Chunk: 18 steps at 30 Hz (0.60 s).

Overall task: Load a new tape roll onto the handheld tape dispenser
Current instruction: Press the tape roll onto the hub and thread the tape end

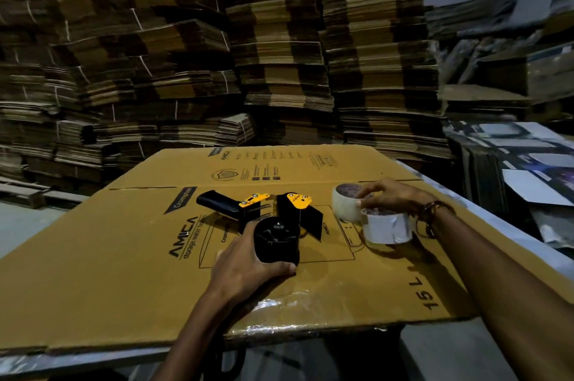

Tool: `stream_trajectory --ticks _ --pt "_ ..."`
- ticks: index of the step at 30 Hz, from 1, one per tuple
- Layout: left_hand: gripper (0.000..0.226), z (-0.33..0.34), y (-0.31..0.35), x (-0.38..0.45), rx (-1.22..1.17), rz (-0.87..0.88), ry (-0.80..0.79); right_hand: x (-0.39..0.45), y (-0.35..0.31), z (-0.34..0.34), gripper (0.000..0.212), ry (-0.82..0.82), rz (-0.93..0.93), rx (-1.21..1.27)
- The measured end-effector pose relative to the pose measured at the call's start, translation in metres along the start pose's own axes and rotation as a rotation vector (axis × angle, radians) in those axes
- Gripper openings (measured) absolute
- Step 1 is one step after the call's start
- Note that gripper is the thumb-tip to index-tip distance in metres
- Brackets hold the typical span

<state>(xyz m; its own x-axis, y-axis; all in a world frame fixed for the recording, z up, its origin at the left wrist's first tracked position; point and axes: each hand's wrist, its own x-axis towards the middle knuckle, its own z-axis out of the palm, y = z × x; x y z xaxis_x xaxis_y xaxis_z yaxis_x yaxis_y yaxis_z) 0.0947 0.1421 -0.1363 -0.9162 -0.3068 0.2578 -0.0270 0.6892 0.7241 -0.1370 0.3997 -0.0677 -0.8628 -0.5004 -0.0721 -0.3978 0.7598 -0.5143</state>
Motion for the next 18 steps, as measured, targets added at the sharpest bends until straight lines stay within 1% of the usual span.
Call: stream_trajectory --ticks 2,4,8,10,13,15,18 --pt "0.098 0.000 -0.001 0.001 0.005 0.001 0.003 0.000 -0.006 0.002 0.022 0.015 -0.030 -0.010" --pt "0.098 0.001 -0.001 0.001 0.009 0.000 0.002 -0.003 -0.012 0.007 0.018 0.106 -0.078 -0.002" --pt "0.098 0.001 -0.002 0.000 0.006 0.003 0.008 -0.009 -0.018 0.016 0.026 0.326 -0.188 -0.079" --pt "0.097 0.002 -0.003 0.001 0.012 0.001 0.012 -0.016 -0.025 0.018 0.031 0.421 -0.241 -0.058" --pt "0.097 0.001 -0.003 0.000 0.005 0.002 0.013 -0.029 -0.039 0.019 0.030 0.549 -0.328 0.013" --pt "0.097 0.000 -0.002 0.000 -0.003 0.005 0.013 -0.038 -0.052 0.021 0.025 0.582 -0.379 0.051" --pt "0.099 -0.001 -0.001 0.000 0.011 0.005 -0.001 -0.057 -0.076 0.033 0.023 0.552 -0.456 0.111"
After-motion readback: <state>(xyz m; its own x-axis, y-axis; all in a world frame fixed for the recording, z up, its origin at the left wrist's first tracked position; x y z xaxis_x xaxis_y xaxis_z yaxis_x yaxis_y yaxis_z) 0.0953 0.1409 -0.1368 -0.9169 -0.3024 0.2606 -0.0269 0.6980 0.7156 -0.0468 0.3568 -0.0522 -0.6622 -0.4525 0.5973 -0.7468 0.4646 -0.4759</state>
